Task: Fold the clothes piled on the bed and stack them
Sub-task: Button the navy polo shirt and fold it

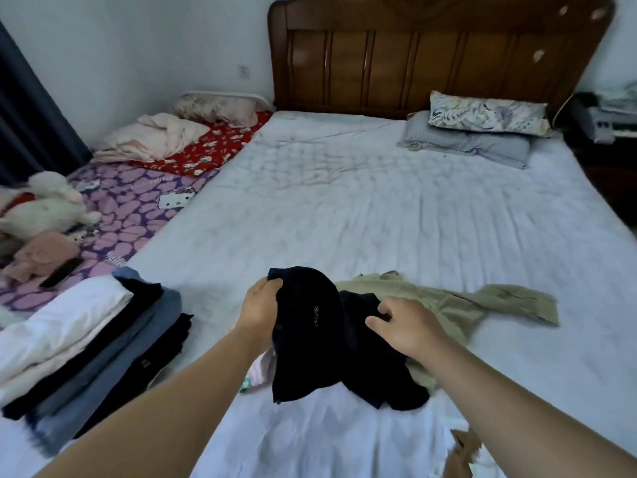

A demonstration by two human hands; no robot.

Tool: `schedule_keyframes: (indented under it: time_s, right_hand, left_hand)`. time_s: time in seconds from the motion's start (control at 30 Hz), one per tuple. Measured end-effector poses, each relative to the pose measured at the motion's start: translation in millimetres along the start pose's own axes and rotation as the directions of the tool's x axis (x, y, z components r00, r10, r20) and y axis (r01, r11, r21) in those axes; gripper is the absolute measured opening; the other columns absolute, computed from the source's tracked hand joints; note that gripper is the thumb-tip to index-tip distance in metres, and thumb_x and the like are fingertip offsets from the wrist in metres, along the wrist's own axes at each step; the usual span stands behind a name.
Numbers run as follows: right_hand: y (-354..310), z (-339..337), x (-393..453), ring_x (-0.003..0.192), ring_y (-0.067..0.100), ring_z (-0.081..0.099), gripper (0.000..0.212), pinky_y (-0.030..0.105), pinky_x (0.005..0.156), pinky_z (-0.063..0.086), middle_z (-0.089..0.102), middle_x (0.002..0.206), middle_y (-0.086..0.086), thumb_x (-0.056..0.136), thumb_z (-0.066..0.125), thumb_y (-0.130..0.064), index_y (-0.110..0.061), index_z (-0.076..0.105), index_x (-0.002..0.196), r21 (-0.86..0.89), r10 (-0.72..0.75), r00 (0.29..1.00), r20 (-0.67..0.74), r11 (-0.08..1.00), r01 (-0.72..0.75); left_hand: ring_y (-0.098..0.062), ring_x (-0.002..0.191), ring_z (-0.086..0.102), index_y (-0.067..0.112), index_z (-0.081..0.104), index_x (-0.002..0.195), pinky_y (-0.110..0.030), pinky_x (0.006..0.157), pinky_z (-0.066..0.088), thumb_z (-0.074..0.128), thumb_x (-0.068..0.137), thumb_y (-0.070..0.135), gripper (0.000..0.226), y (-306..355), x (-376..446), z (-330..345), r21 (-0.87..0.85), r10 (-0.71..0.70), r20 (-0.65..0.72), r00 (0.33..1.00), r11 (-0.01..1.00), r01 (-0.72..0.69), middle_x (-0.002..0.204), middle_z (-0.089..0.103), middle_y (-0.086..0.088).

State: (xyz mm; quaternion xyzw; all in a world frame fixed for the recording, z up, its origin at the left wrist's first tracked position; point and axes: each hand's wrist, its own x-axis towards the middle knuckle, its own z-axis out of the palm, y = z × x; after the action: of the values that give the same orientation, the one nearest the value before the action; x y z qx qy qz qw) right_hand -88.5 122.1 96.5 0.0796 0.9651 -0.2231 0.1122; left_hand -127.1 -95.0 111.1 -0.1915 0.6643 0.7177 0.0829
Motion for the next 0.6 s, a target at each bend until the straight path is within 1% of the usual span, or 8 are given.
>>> schedule_keyframes:
  time_s: [0.1,0.17,0.3,0.37,0.43,0.5,0.53,0.6]
  right_hand:
    - [-12,-8,-35,0.110,0.019,0.057,0.048,0.032,0.092,0.046,0.061,0.118,-0.002,0.085,0.060,-0.048,-0.018,0.054,0.122,0.124,0.066,0.997,-0.029,0.990,-0.061]
    - [-21,-10,-57,0.115,0.021,0.055,0.055,0.033,0.093,0.045,0.058,0.126,0.001,0.084,0.062,-0.046,-0.016,0.048,0.128,0.203,0.100,0.994,-0.049,0.975,-0.088]
    - [-44,-14,-100,0.121,0.024,0.050,0.069,0.037,0.097,0.044,0.052,0.133,0.004,0.083,0.062,-0.048,-0.017,0.035,0.139,0.380,0.133,0.980,-0.147,0.922,-0.068]
    - [-57,-19,-120,0.120,0.022,0.051,0.064,0.037,0.098,0.043,0.052,0.132,0.000,0.084,0.061,-0.047,-0.024,0.039,0.140,0.480,0.143,0.964,-0.226,0.877,-0.018]
    - [-69,-23,-139,0.111,0.021,0.056,0.037,0.032,0.091,0.044,0.060,0.120,-0.002,0.089,0.061,-0.036,-0.022,0.058,0.123,0.525,0.143,0.954,-0.264,0.851,0.018]
    - [-79,-24,-157,0.094,0.021,0.058,0.011,0.030,0.076,0.041,0.064,0.091,-0.003,0.091,0.058,-0.027,-0.021,0.064,0.085,0.443,0.081,0.949,-0.306,0.894,0.066]
    - [-87,-22,-168,0.085,0.022,0.056,0.019,0.030,0.070,0.037,0.059,0.079,-0.003,0.092,0.055,-0.024,-0.021,0.056,0.073,0.424,0.076,0.941,-0.330,0.903,0.076]
    - [-101,-21,-187,0.078,0.023,0.053,0.021,0.032,0.065,0.036,0.054,0.074,0.000,0.095,0.048,-0.020,-0.016,0.048,0.074,0.462,0.080,0.933,-0.351,0.882,0.098]
  left_hand:
    - [-0.022,0.068,0.061,0.009,0.062,0.089,-0.026,0.053,0.045,0.055,0.093,0.014,0.010,30,-38,1,-0.028,0.079,0.095,0.992,0.997,-0.077,0.076,0.065,-0.008]
    - [-0.020,0.066,0.064,0.005,0.063,0.093,-0.024,0.053,0.047,0.064,0.086,0.006,0.007,46,-63,0,-0.011,0.155,0.183,0.971,0.988,-0.156,0.076,0.066,-0.008]
    - [-0.016,0.059,0.064,0.000,0.060,0.094,-0.021,0.049,0.048,0.060,0.083,-0.007,0.014,76,-121,-19,-0.063,0.242,0.314,0.918,0.970,-0.234,0.072,0.065,-0.009]
    - [-0.018,0.062,0.065,-0.001,0.060,0.095,-0.022,0.052,0.051,0.058,0.083,-0.009,0.015,85,-148,-33,-0.102,0.268,0.366,0.891,0.964,-0.248,0.075,0.065,-0.011]
    - [-0.018,0.062,0.066,0.000,0.060,0.093,-0.023,0.052,0.052,0.057,0.083,-0.009,0.014,88,-173,-51,-0.117,0.286,0.393,0.874,0.958,-0.261,0.074,0.067,-0.010]
    - [-0.019,0.063,0.067,0.001,0.062,0.092,-0.023,0.054,0.053,0.058,0.083,-0.009,0.013,87,-193,-69,-0.107,0.287,0.398,0.871,0.958,-0.267,0.075,0.068,-0.009]
    - [-0.020,0.064,0.067,0.001,0.062,0.091,-0.023,0.054,0.053,0.059,0.083,-0.008,0.013,85,-204,-81,-0.092,0.287,0.391,0.874,0.957,-0.274,0.075,0.069,-0.009]
    - [-0.024,0.065,0.065,0.002,0.062,0.083,-0.024,0.053,0.051,0.064,0.082,-0.005,0.008,78,-216,-104,-0.002,0.284,0.341,0.896,0.954,-0.301,0.071,0.067,-0.009]
